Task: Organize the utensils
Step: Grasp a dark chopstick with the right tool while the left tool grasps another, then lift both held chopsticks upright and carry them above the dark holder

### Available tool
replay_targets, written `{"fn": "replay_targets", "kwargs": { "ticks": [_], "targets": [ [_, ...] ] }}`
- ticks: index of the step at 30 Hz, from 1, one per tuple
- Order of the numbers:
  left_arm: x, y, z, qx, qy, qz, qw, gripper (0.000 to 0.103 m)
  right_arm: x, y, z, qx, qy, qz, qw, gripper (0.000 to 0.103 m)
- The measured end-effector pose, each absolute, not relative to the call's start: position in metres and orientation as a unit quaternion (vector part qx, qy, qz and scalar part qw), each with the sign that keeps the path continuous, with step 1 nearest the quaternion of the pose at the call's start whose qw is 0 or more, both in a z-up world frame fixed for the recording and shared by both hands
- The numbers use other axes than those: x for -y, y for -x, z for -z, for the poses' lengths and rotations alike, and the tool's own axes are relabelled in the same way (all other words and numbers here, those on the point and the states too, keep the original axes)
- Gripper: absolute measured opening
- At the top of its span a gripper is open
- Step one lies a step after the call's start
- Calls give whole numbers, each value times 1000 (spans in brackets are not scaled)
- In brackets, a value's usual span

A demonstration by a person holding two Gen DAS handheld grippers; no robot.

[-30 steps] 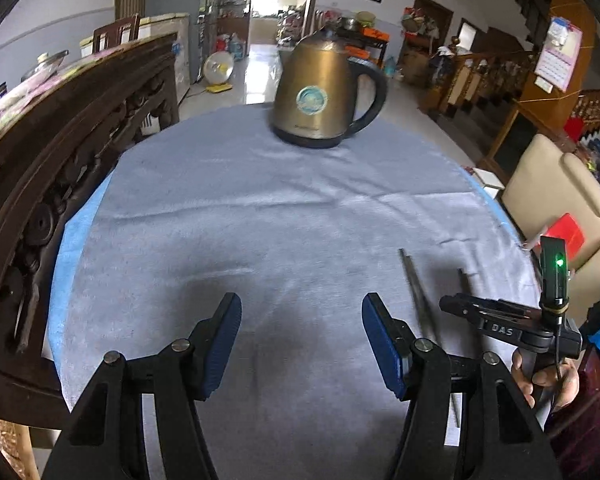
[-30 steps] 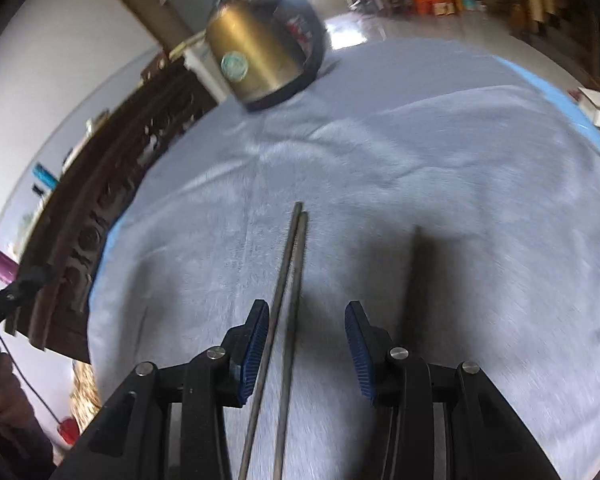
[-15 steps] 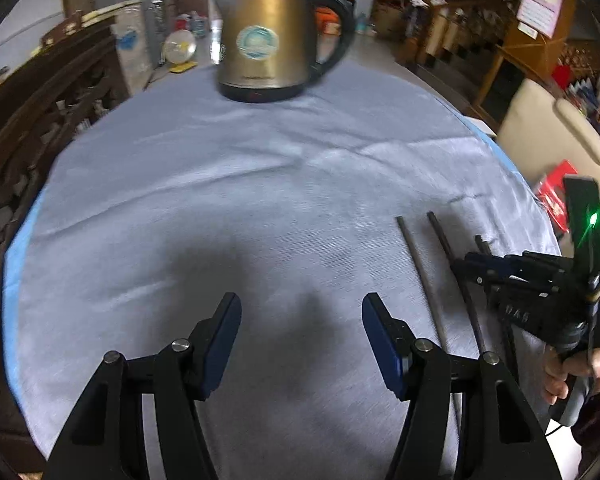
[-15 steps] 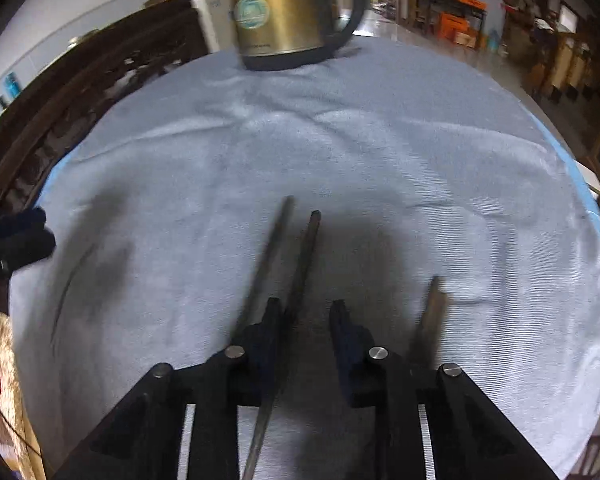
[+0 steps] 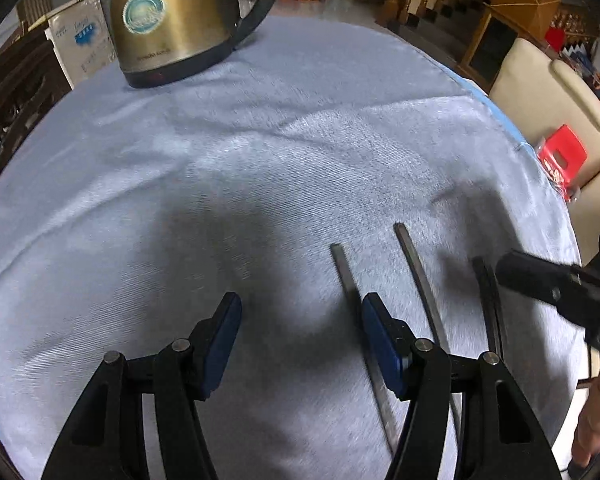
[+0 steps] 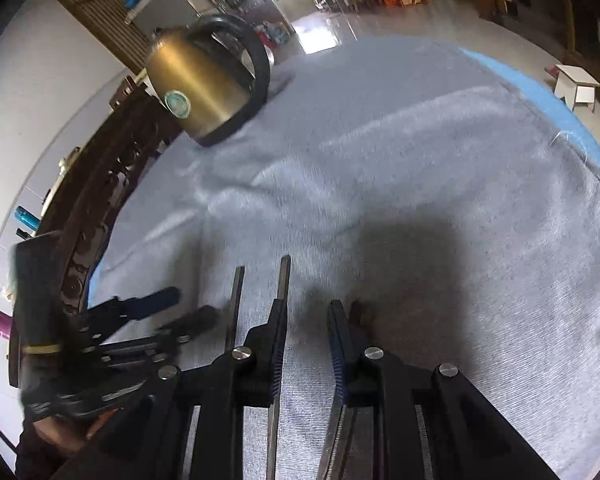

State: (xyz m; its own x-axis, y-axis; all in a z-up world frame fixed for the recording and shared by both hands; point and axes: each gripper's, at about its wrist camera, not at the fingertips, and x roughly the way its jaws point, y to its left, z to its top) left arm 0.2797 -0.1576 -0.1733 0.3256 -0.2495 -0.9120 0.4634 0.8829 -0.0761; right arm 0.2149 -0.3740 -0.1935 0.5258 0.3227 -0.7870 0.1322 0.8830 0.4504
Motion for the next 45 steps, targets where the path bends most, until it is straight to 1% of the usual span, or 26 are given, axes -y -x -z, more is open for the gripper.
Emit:
{"fn": "replay_targets", "kwargs": {
  "ticks": [2,4,5,6,8,10,12,13,14,21,22,23,25,26,27,29,31,32,33,34,35,36,40,43,45],
  "targets": [
    [162,-279,173,-524,-104,216,817,57,375,-215,194,-485,-234,-56,841,23],
    [165,-279,173,-511,-118,208,826,30,373,-216,195,-488,-230,-58,840,23],
    [165,-279,173,-505,-127,201,829,24,371,-218,195,-489,-230,-60,839,23],
    [163,-280,172,-506,-126,207,828,13,369,-220,196,-490,-230,-60,838,23],
    [157,-281,172,-509,-120,215,825,11,365,-225,199,-495,-228,-61,836,23],
    [147,-280,172,-510,-124,221,822,6,359,-233,202,-505,-222,-59,832,24],
    [137,-279,171,-508,-136,218,822,6,354,-240,205,-517,-213,-51,827,36],
    [133,-279,170,-507,-138,218,822,6,351,-243,205,-522,-205,-46,826,39],
    [127,-279,169,-509,-139,215,822,6,346,-248,205,-530,-191,-40,825,43],
    [94,-287,165,-533,-135,202,811,6,314,-276,214,-593,-91,-7,800,44],
    [92,-290,164,-536,-130,200,810,9,309,-278,214,-596,-73,-2,800,44],
    [91,-293,164,-541,-127,193,808,15,303,-280,215,-605,-47,3,795,44],
    [90,-297,163,-551,-116,188,804,46,293,-283,216,-617,-13,12,787,43],
    [91,-301,163,-560,-112,188,799,51,290,-284,216,-619,-3,12,785,42],
    [92,-303,165,-569,-115,186,793,52,288,-286,215,-624,1,7,782,38],
    [95,-308,173,-590,-120,175,779,52,288,-288,215,-631,2,3,776,37],
    [102,-309,174,-588,-134,174,778,50,284,-289,214,-635,16,-4,772,30],
    [106,-309,174,-587,-140,178,777,45,281,-290,213,-636,19,-6,772,24],
    [108,-309,173,-589,-139,181,775,32,276,-292,213,-635,22,-8,772,18],
    [110,-310,172,-590,-138,181,775,15,271,-293,212,-635,27,-10,772,15],
    [111,-313,172,-595,-131,183,772,9,269,-293,212,-633,31,-11,773,12],
    [111,-315,172,-600,-124,187,768,5,269,-294,212,-633,26,-9,774,12],
    [106,-318,171,-604,-108,181,769,5,283,-290,208,-621,-28,-15,783,9],
    [94,-315,156,-582,-96,176,789,5,297,-278,200,-600,-77,-33,795,8],
    [85,-307,135,-558,-90,172,807,5,304,-268,189,-581,-90,-34,808,8]
  ]
}}
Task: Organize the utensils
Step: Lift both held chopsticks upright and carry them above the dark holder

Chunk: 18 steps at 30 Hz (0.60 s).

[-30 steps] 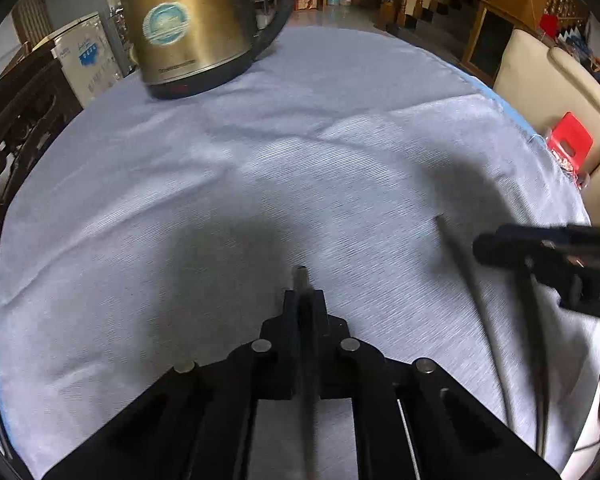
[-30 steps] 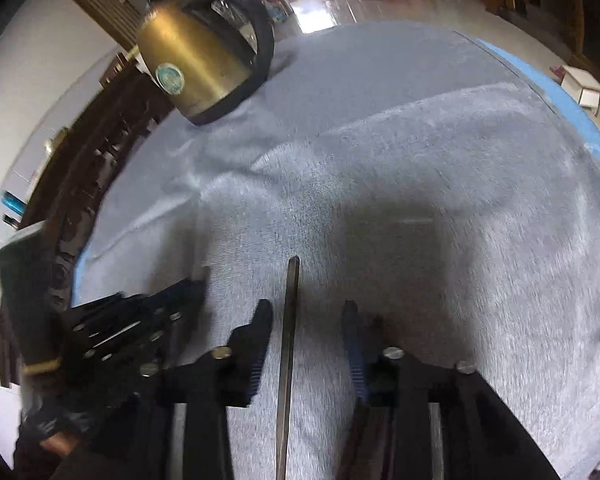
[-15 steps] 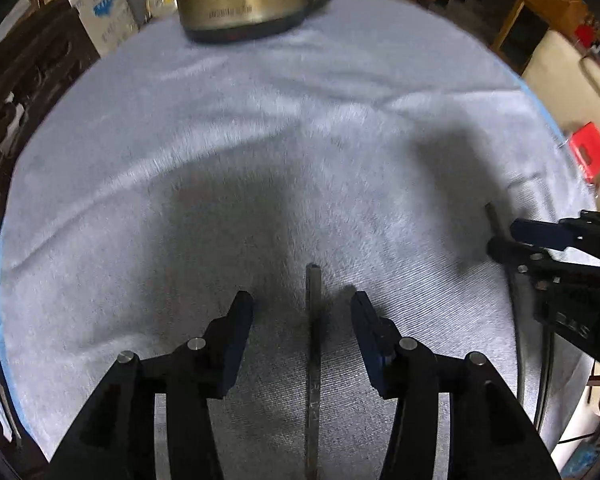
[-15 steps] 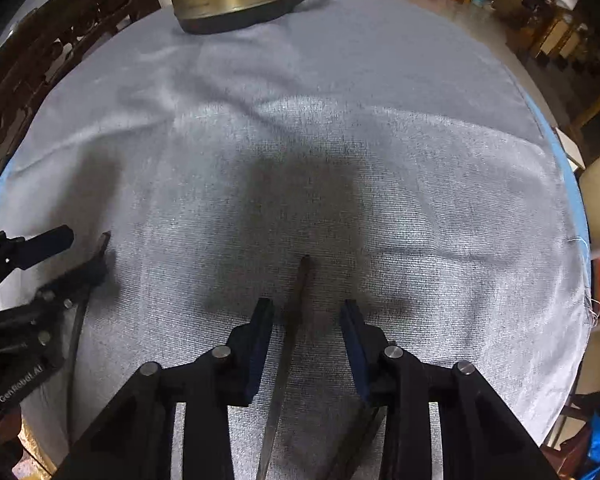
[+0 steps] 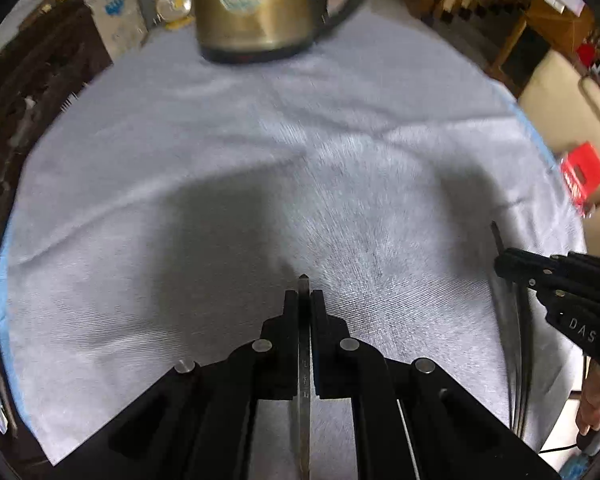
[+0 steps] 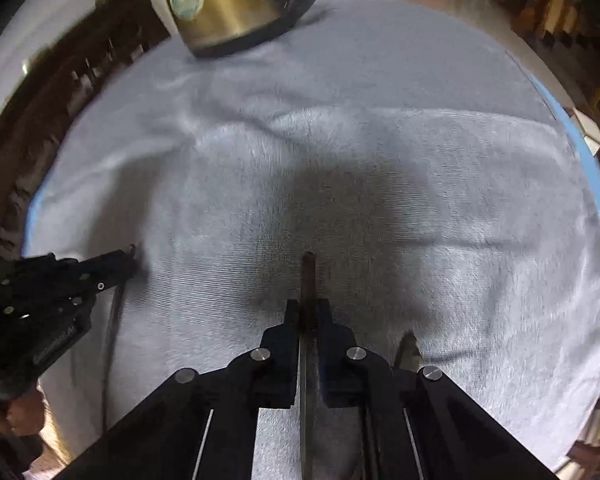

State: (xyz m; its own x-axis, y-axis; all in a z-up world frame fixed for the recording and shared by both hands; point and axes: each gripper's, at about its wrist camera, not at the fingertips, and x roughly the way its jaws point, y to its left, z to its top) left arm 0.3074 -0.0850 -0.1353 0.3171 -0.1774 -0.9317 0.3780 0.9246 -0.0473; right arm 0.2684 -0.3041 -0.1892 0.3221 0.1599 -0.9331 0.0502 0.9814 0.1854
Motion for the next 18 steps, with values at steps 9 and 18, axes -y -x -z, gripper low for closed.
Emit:
{"fn": "replay_targets", "kwargs": {
  "ticks": [9,18],
  "targets": [
    [38,-244,34,-417,-60,166,892,5,347,-194,107,-440,-153,-42,884,8],
    [4,-164,-35,-302,-8,156,940,5,350,-99,27,-296,-148,0,944,8]
  ]
}}
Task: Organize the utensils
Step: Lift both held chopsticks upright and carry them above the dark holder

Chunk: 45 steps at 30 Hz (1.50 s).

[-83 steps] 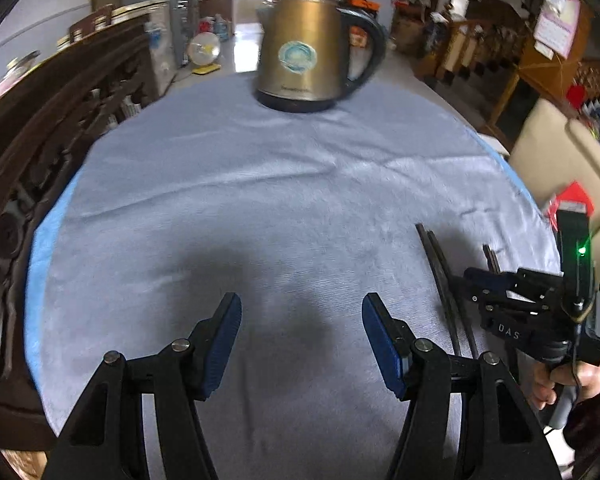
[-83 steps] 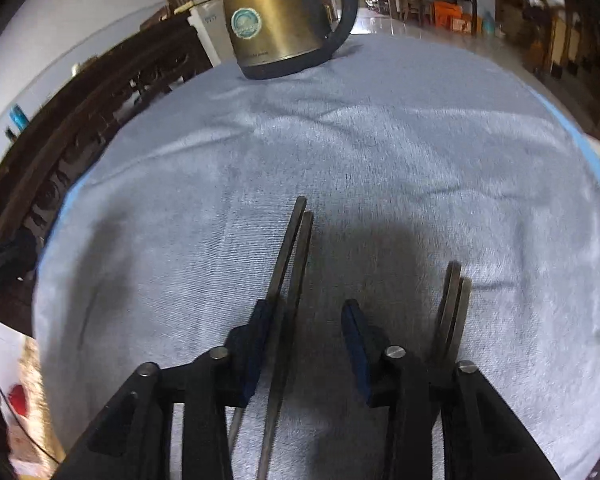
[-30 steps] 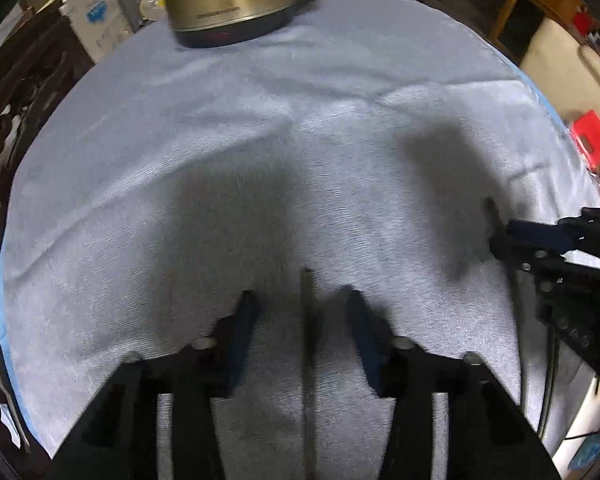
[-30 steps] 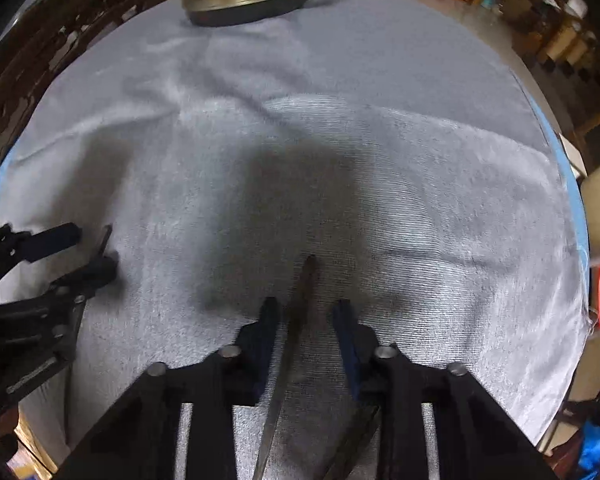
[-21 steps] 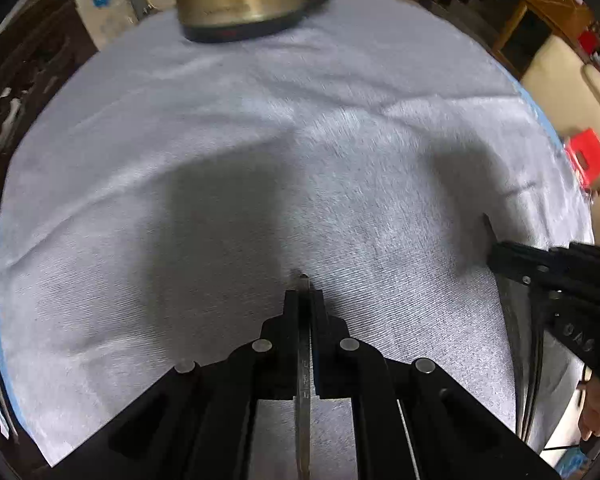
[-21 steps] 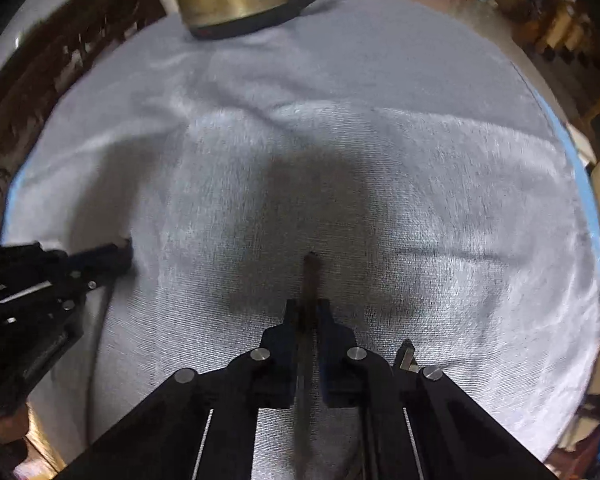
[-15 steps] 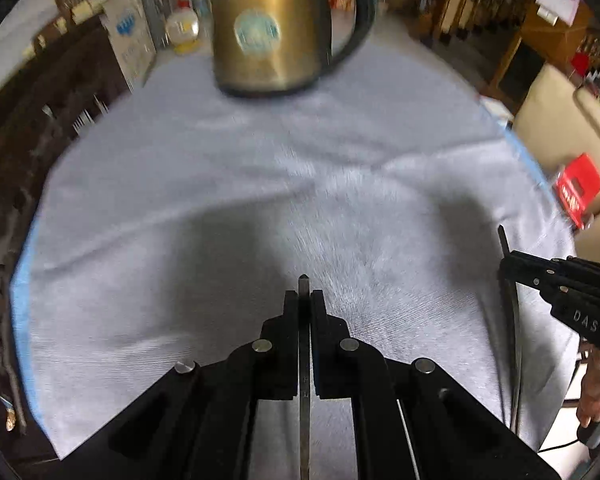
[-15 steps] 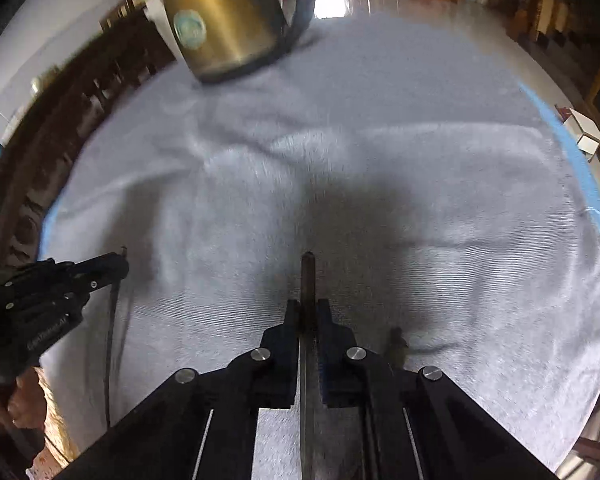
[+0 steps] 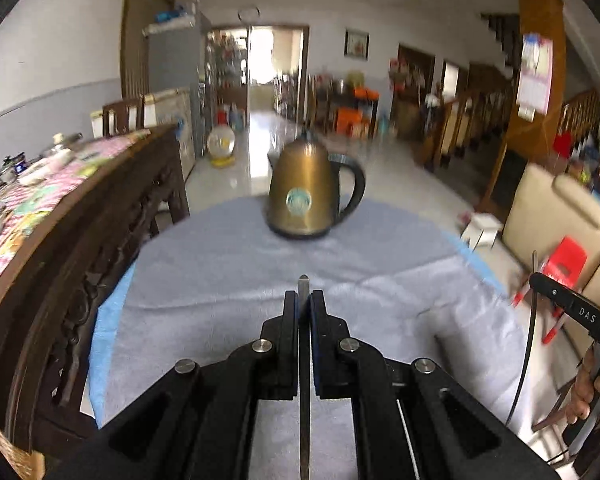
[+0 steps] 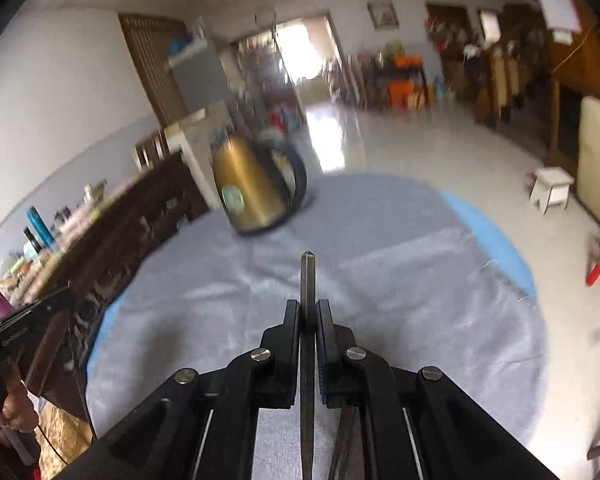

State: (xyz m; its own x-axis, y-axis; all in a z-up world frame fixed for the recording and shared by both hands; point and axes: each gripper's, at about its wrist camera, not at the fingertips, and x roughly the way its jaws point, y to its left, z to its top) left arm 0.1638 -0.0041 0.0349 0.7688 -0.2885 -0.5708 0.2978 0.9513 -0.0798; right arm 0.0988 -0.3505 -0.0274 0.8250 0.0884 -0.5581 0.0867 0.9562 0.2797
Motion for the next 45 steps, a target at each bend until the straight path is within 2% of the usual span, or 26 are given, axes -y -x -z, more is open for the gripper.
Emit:
{"fn": "replay_targets", "kwargs": {
  "ticks": [9,16,24,32,45],
  "targets": [
    [-26,-82,-90,-206,62,172,961,5,329,4,-62,-132,-155,11,979,8],
    [-25,-38,-98,-106,99,163,976,5,291,53,-80,-44,-189,-27,981,8],
    [-21,-27,-70,-38,136,133,981,5,243,58,-43,-13,-202,-17,979,8],
    [-15,-39,-32,-63,151,106,981,5,219,60,-9,-14,-170,7,985,8],
    [3,-21,-14,-92,116,99,984,5,217,63,9,-38,-160,6,986,8]
  ]
}}
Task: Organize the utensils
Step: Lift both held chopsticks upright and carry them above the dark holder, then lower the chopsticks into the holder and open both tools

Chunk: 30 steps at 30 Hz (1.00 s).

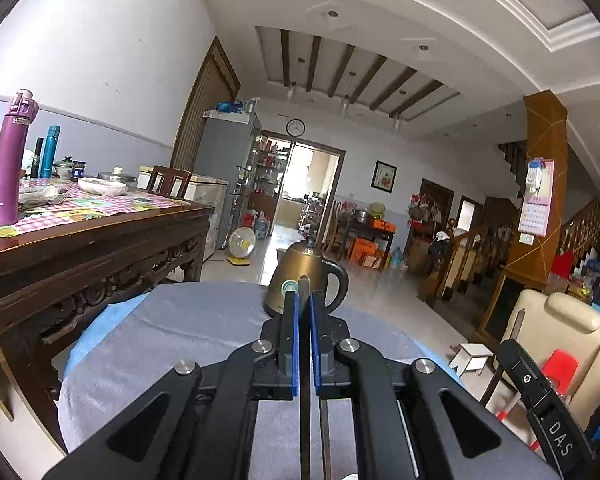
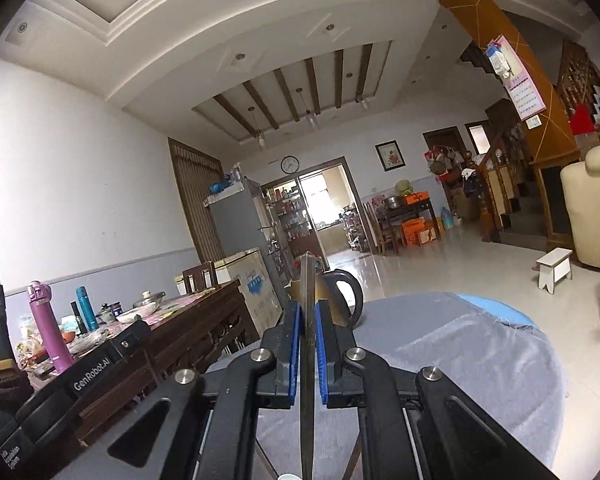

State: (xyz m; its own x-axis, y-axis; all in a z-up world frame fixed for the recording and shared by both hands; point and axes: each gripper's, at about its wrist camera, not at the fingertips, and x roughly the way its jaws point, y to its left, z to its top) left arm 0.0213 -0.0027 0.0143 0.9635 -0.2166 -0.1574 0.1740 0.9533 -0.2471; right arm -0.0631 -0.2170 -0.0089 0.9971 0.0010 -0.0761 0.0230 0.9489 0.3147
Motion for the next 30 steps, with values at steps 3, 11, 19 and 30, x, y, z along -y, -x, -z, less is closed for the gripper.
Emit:
{"fn": "replay_targets", "kwargs": {
  "ticks": [3,11,19,30],
  "targets": [
    [3,-20,-13,-99,114,98,984,6,218,66,10,-41,-160,3,986,8],
    [0,-19,-14,-109,113,91,983,6,214,66,14,-52,-156,0,986,8],
    [0,-18,-12,-118,112,93,982,6,214,65,17,-62,-154,-1,986,8],
    [2,-17,-9,-131,110,91,981,6,210,61,26,-76,-155,-3,985,8]
  ]
}}
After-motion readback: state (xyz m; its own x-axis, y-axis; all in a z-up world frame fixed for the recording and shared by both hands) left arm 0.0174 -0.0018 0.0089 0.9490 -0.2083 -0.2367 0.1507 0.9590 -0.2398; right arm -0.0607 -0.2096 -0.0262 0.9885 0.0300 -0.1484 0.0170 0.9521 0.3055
